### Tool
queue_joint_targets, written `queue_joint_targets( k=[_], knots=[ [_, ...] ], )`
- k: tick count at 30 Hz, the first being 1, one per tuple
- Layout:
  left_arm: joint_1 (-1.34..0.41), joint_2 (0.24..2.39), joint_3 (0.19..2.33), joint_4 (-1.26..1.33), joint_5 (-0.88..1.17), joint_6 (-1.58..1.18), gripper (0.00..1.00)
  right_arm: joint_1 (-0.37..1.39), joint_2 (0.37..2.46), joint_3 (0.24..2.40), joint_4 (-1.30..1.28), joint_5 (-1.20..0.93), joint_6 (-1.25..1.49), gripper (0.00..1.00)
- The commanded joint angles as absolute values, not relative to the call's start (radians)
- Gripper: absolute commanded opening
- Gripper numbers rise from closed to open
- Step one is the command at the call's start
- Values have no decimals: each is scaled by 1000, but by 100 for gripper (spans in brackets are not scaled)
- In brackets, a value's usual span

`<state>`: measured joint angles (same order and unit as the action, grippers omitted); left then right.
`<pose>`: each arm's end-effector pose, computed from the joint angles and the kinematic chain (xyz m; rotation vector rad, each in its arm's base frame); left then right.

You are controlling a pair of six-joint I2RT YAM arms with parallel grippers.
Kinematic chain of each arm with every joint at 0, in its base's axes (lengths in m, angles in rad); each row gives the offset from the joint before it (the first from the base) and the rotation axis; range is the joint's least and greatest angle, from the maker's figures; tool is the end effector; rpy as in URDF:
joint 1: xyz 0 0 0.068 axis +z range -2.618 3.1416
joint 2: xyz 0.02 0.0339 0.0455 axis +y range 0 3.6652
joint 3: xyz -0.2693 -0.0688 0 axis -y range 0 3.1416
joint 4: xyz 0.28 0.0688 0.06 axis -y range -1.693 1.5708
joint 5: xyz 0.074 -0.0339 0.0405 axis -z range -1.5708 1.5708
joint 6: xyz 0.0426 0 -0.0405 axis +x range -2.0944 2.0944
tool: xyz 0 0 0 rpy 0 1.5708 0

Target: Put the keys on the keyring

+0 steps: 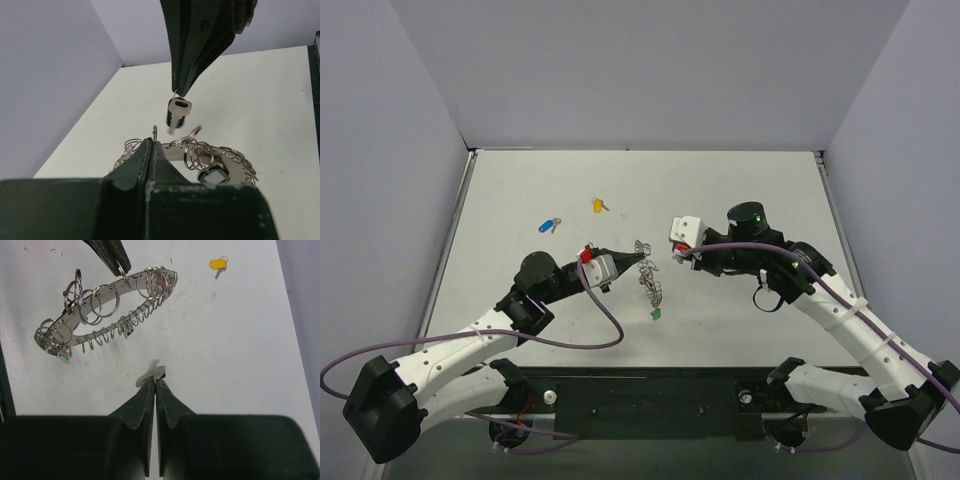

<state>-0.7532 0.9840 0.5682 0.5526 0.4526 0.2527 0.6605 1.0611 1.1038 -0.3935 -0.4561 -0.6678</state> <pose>0.1788 -0.1932 0.2949 1.0276 1.0786 -0.7305 0.2026 0.1812 0.3819 -1.4012 1.2945 0.4322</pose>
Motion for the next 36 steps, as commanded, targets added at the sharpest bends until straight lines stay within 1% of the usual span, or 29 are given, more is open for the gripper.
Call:
queue_joint_targets(
  k=[1,7,12,15,22,36],
  knots=[
    [-769,956,546,715,457,336,0,676,1072,1124,-325,-540,-726,0],
    [-769,957,549,703,465,353,0,686,1013,1065,-274,-586,-856,0],
    [-769,957,551,686,462,374,0,751,1002,1040,-284,-543,-952,0],
    [-772,966,551,683,460,377,0,781,1012,1034,-233,-483,-939,0],
    [-793,976,554,650,463,416,0,801,1031,1002,-160,-456,-908,0],
    [-799,989,558,627,469,437,0,821,1023,1005,-166,-448,-977,0]
  ],
)
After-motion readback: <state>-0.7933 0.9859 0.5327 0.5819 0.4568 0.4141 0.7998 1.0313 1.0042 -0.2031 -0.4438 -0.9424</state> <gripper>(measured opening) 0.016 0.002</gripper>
